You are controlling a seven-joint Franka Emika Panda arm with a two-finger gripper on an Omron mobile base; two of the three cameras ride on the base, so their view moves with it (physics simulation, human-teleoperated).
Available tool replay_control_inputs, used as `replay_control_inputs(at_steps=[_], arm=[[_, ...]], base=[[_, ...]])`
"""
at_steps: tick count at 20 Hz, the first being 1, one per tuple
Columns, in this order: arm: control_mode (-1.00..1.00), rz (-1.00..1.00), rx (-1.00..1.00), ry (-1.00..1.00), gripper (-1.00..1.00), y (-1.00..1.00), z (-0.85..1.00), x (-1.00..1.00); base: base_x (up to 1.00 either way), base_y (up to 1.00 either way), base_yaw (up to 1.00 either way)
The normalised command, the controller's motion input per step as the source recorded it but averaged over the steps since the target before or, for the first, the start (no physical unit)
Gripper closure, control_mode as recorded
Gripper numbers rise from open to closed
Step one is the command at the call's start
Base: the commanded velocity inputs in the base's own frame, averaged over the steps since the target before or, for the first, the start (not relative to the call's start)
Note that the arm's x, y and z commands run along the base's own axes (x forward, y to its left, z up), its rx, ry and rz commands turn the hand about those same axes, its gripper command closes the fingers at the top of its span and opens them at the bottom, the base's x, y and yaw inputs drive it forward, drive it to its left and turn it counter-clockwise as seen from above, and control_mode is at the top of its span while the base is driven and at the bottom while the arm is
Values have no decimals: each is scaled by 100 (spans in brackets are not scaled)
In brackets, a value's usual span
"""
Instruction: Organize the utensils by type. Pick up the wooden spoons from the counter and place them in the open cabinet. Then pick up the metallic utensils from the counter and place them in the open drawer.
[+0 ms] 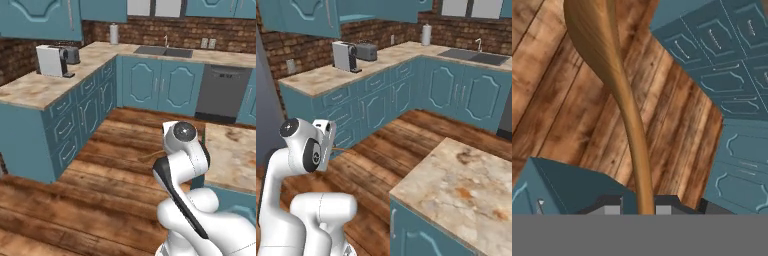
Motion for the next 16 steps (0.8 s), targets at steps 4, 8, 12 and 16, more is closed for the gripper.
replay_control_inputs(at_steps=[4, 8, 12, 16], arm=[[100, 0, 0, 0, 100, 0, 0, 0], [100, 0, 0, 0, 100, 0, 0, 0], [100, 0, 0, 0, 100, 0, 0, 0], [100, 0, 0, 0, 100, 0, 0, 0]], base=[[57, 48, -40], [60, 55, -35], [70, 43, -32], [82, 36, -23]])
